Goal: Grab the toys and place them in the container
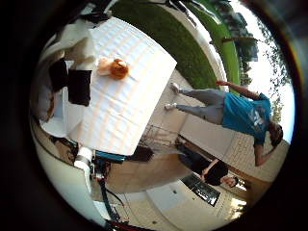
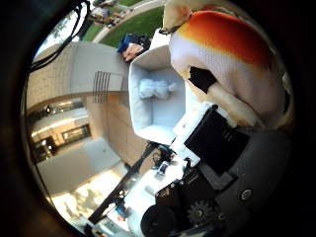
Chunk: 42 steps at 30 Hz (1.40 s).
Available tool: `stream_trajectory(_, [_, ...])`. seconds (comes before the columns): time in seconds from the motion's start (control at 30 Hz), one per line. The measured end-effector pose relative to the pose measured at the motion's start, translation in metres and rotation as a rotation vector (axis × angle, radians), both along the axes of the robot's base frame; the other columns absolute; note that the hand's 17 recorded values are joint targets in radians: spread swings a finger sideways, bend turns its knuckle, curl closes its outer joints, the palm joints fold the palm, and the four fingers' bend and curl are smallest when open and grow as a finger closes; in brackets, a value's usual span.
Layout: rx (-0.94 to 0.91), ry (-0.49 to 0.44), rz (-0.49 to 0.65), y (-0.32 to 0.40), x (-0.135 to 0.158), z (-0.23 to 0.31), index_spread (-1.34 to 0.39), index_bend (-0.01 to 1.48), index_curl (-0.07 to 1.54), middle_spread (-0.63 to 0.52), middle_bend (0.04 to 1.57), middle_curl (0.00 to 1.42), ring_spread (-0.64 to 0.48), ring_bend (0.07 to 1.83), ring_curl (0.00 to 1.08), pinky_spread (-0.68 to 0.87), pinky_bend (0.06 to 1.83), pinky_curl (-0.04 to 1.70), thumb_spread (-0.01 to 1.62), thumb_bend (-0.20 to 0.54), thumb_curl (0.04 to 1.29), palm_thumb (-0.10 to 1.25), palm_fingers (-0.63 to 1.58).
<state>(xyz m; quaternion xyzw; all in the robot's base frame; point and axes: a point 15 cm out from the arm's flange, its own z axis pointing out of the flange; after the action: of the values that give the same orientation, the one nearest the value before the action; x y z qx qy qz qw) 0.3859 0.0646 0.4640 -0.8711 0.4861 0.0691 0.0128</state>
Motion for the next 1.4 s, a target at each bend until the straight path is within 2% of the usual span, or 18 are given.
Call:
stream_trajectory(0.2, [0.116,0.052,0.107,0.08,-0.019,-0.014,-1.0,0.7,0.86,-0.2,1.34,1.03,-0.12,1.52,0.86,0.15,1.51,0.93,1.13,-0.014,0.71,0.94,0.73])
stream_trajectory(0.33, [0.141,0.039,0.125,0.125,-0.014,-0.046,-1.01,0.69,0.91,-0.2,1.36,1.03,-0.12,1.54,0.86,0.15,1.53,0.95,1.13,-0.014,0.72,0.93,0.71])
stream_trajectory(0.47, [0.137,0.051,0.123,0.145,-0.016,-0.074,-1.03,0.68,0.98,-0.2,1.38,1.03,-0.13,1.56,0.86,0.14,1.54,0.97,1.13,-0.021,0.73,0.91,0.68])
stream_trajectory(0.63, [0.125,0.061,0.108,0.151,-0.015,-0.098,-1.01,0.69,1.07,-0.17,1.34,0.99,-0.09,1.54,0.83,0.15,1.47,0.97,1.15,-0.047,0.7,0.8,0.67])
stream_trajectory(0.7, [0.115,0.073,0.108,0.148,-0.017,-0.102,-0.94,0.62,1.07,-0.14,1.2,0.91,-0.05,1.45,0.77,0.18,1.44,0.94,1.17,-0.033,0.67,0.79,0.62])
stream_trajectory(0.73, [0.114,0.075,0.108,0.148,-0.018,-0.103,-0.89,0.57,1.06,-0.13,1.09,0.87,-0.03,1.42,0.76,0.2,1.42,0.94,1.17,-0.03,0.66,0.78,0.5])
stream_trajectory(0.77, [0.114,0.075,0.108,0.147,-0.017,-0.103,-0.83,0.46,1.04,-0.11,0.95,0.83,0.0,1.39,0.74,0.21,1.4,0.93,1.18,-0.026,0.65,0.78,0.25])
stream_trajectory(0.83, [0.113,0.078,0.107,0.145,-0.017,-0.103,-0.74,0.38,1.0,-0.09,0.8,0.75,0.05,1.3,0.71,0.25,1.35,0.91,1.18,-0.027,0.63,0.77,0.02])
stream_trajectory(0.93, [0.109,0.103,0.115,0.135,-0.024,-0.101,-0.66,0.3,0.89,-0.04,0.56,0.61,0.15,1.02,0.57,0.32,1.18,0.81,1.17,-0.022,0.61,0.78,-0.22])
stream_trajectory(0.97, [0.108,0.115,0.126,0.131,-0.026,-0.101,-0.63,0.25,0.82,-0.01,0.44,0.55,0.19,0.86,0.5,0.35,1.13,0.76,1.15,-0.018,0.6,0.81,-0.23])
stream_trajectory(1.07, [0.11,0.147,0.147,0.116,-0.031,-0.101,-0.59,0.16,0.72,0.02,0.3,0.48,0.24,0.7,0.41,0.4,1.02,0.69,1.14,-0.02,0.59,0.83,-0.22])
stream_trajectory(1.2, [0.12,0.128,0.138,0.102,-0.028,-0.093,-0.54,0.11,0.6,0.04,0.18,0.42,0.28,0.57,0.35,0.44,0.91,0.62,1.11,-0.029,0.58,0.83,-0.16])
stream_trajectory(1.4, [0.13,0.104,0.12,0.086,-0.024,-0.085,-0.5,0.13,0.46,0.05,0.14,0.36,0.3,0.5,0.32,0.48,0.85,0.54,1.09,-0.027,0.55,0.83,-0.09])
